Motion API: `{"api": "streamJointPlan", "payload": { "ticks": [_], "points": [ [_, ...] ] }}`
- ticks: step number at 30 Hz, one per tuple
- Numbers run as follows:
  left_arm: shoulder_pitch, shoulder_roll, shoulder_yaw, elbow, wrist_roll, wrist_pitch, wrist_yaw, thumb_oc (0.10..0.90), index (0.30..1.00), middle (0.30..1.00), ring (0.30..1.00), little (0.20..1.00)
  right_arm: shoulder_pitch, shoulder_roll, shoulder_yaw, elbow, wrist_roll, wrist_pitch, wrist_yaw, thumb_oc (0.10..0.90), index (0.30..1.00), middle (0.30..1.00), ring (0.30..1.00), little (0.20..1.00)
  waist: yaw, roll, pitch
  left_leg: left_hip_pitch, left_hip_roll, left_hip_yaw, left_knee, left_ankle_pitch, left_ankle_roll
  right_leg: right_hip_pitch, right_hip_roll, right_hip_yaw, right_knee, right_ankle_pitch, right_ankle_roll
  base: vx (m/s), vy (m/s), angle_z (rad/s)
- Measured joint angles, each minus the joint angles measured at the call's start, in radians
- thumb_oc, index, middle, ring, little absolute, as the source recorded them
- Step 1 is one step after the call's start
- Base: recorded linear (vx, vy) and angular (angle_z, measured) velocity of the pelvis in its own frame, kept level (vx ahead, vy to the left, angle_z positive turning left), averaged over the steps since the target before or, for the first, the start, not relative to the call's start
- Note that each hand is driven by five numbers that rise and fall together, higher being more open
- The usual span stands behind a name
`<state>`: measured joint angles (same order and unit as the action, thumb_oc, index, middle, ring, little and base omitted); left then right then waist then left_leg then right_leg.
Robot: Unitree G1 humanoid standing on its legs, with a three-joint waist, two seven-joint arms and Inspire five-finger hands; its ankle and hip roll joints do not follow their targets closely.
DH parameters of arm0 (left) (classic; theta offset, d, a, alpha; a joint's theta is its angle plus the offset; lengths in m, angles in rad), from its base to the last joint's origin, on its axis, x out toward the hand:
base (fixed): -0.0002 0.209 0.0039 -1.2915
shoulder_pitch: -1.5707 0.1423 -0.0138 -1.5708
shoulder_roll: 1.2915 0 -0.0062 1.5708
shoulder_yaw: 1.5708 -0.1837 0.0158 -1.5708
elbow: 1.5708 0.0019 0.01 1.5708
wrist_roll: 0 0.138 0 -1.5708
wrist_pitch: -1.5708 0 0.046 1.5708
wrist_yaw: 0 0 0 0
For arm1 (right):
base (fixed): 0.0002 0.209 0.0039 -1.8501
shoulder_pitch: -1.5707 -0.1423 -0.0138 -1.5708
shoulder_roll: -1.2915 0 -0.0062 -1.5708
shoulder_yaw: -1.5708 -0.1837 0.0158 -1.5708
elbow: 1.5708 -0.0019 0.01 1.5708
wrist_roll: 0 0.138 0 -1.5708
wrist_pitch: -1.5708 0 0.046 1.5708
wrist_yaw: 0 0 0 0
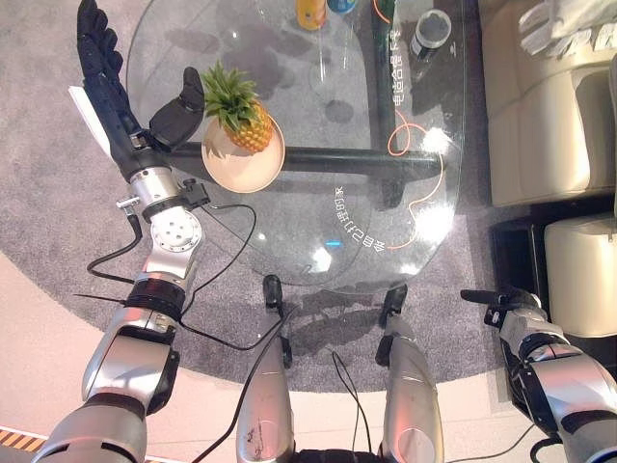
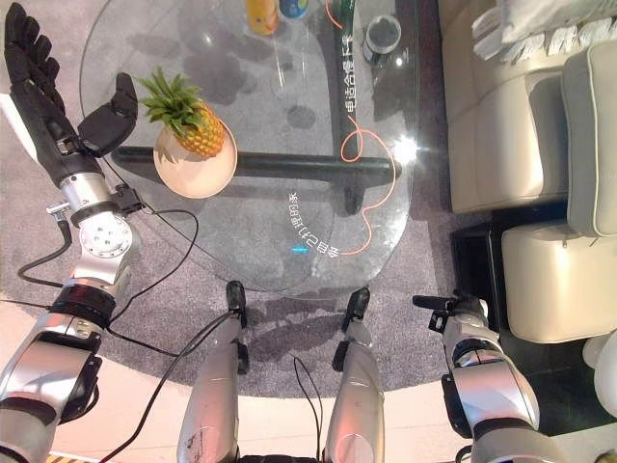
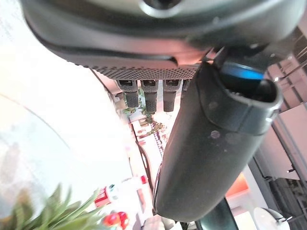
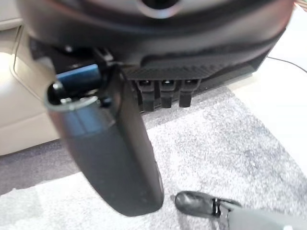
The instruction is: Pick up the fruit to the plate
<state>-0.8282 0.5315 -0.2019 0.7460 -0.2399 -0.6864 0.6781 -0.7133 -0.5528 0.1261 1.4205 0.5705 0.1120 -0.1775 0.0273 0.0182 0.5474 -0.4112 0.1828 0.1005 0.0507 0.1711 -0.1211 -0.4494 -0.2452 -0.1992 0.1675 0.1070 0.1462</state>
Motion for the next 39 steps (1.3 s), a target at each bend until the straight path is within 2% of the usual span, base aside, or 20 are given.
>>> {"api": "streamJointPlan", "payload": {
  "ticks": [9, 14, 17, 19, 21, 23, 27, 30, 34, 36, 39],
  "points": [
    [0.126, 0.024, 0.049, -0.037, -0.045, 0.05, -0.048, 0.8, 0.9, 0.9, 0.9, 0.9, 0.089, 0.0, -0.045, 0.015, -0.002, 0.018, 0.034, 0.8, 0.9, 0.9, 0.9, 0.9, 0.001, 0.008, -0.004, 0.118, -0.008, 0.003, -0.043, -0.004, 0.001, 0.158, 0.002, -0.018, -0.115, 0.03, 0.012, 0.07, 0.004, 0.02],
    [0.226, 0.025, 0.103, -0.043, -0.155, 0.098, -0.178, 0.8, 0.9, 0.9, 0.9, 0.9, 0.186, 0.007, -0.063, 0.008, -0.024, 0.018, 0.056, 0.8, 0.9, 0.9, 0.9, 0.9, -0.001, 0.018, -0.014, 0.212, -0.014, -0.001, -0.087, -0.005, 0.002, 0.28, 0.004, -0.041, -0.195, 0.047, 0.02, 0.12, 0.006, 0.08],
    [0.328, 0.024, 0.131, -0.053, -0.209, 0.14, -0.273, 0.8, 0.9, 0.9, 0.9, 0.9, 0.258, 0.014, -0.119, -0.001, -0.071, 0.014, 0.064, 0.8, 0.9, 0.9, 0.9, 0.9, 0.001, 0.022, -0.029, 0.285, -0.017, 0.0, -0.111, -0.01, 0.0, 0.367, 0.007, -0.052, -0.242, 0.058, 0.025, 0.17, 0.027, 0.06],
    [0.443, 0.0, 0.141, -0.049, -0.216, 0.191, -0.339, 0.8, 0.9, 0.9, 0.9, 0.9, 0.35, 0.024, -0.126, -0.013, -0.13, 0.006, 0.073, 0.8, 0.9, 0.9, 0.9, 0.9, 0.001, 0.024, -0.127, 0.296, -0.018, 0.001, -0.135, -0.012, -0.002, 0.379, 0.008, -0.066, -0.252, 0.051, 0.029, 0.23, 0.039, 0.09],
    [0.51, -0.021, 0.142, -0.026, -0.216, 0.231, -0.388, 0.8, 0.9, 0.9, 0.9, 0.9, 0.396, 0.034, -0.126, -0.017, -0.168, 0.006, 0.092, 0.8, 0.9, 0.9, 0.9, 0.9, 0.005, 0.022, -0.165, 0.331, -0.017, 0.002, -0.135, -0.025, 0.0, 0.412, 0.007, -0.066, -0.252, 0.047, 0.031, 0.24, 0.042, -0.01],
    [0.578, -0.045, 0.146, 0.045, -0.22, 0.275, -0.46, 0.8, 0.9, 0.9, 0.9, 0.9, 0.452, 0.06, -0.126, -0.029, -0.181, 0.007, 0.117, 0.8, 0.9, 0.9, 0.9, 0.9, 0.002, 0.009, -0.233, 0.367, -0.018, 0.007, -0.136, -0.043, -0.005, 0.447, 0.006, -0.066, -0.253, 0.025, 0.036, 0.25, 0.035, -0.02],
    [0.719, -0.132, 0.187, 0.225, -0.295, 0.346, -0.582, 0.8, 0.9, 0.9, 0.9, 0.9, 0.561, 0.12, -0.114, -0.026, -0.315, 0.005, 0.159, 0.8, 0.9, 0.9, 0.9, 0.9, 0.0, -0.011, -0.389, 0.434, -0.012, 0.025, -0.143, -0.08, -0.01, 0.509, 0.008, -0.065, -0.259, -0.01, 0.042, 0.18, 0.011, -0.04],
    [0.77, -0.16, 0.187, 0.333, -0.289, 0.389, -0.608, 0.8, 0.9, 0.9, 0.9, 0.9, 0.611, 0.147, -0.071, -0.027, -0.379, 0.002, 0.175, 0.8, 0.9, 0.9, 0.9, 0.9, 0.001, -0.017, -0.439, 0.453, -0.008, 0.025, -0.143, -0.086, -0.011, 0.53, 0.01, -0.066, -0.259, -0.02, 0.038, 0.09, 0.002, 0.01],
    [0.801, -0.172, 0.187, 0.464, -0.209, 0.448, -0.636, 0.8, 0.9, 0.9, 0.9, 0.9, 0.648, 0.184, -0.025, -0.034, -0.415, 0.01, 0.177, 0.8, 0.9, 0.9, 0.9, 0.9, -0.005, -0.014, -0.471, 0.463, -0.003, 0.027, -0.144, -0.088, -0.011, 0.538, 0.01, -0.066, -0.259, -0.022, 0.036, 0.04, 0.025, 0.0],
    [0.82, -0.174, 0.186, 0.498, -0.192, 0.457, -0.671, 0.8, 0.9, 0.9, 0.9, 0.9, 0.663, 0.195, -0.025, -0.032, -0.428, 0.01, 0.178, 0.8, 0.9, 0.9, 0.9, 0.9, -0.005, -0.009, -0.483, 0.463, -0.003, 0.027, -0.144, -0.088, -0.011, 0.538, 0.009, -0.065, -0.259, -0.022, 0.036, 0.01, 0.016, 0.0],
    [0.84, -0.185, 0.172, 0.54, -0.126, 0.51, -0.734, 0.8, 0.9, 0.9, 0.9, 0.9, 0.689, 0.198, -0.009, -0.031, -0.486, 0.015, 0.184, 0.8, 0.9, 0.9, 0.9, 0.9, -0.006, 0.007, -0.502, 0.463, -0.004, 0.029, -0.144, -0.089, -0.013, 0.54, 0.008, -0.065, -0.259, -0.023, 0.038, 0.0, 0.0, 0.0]
  ]
}}
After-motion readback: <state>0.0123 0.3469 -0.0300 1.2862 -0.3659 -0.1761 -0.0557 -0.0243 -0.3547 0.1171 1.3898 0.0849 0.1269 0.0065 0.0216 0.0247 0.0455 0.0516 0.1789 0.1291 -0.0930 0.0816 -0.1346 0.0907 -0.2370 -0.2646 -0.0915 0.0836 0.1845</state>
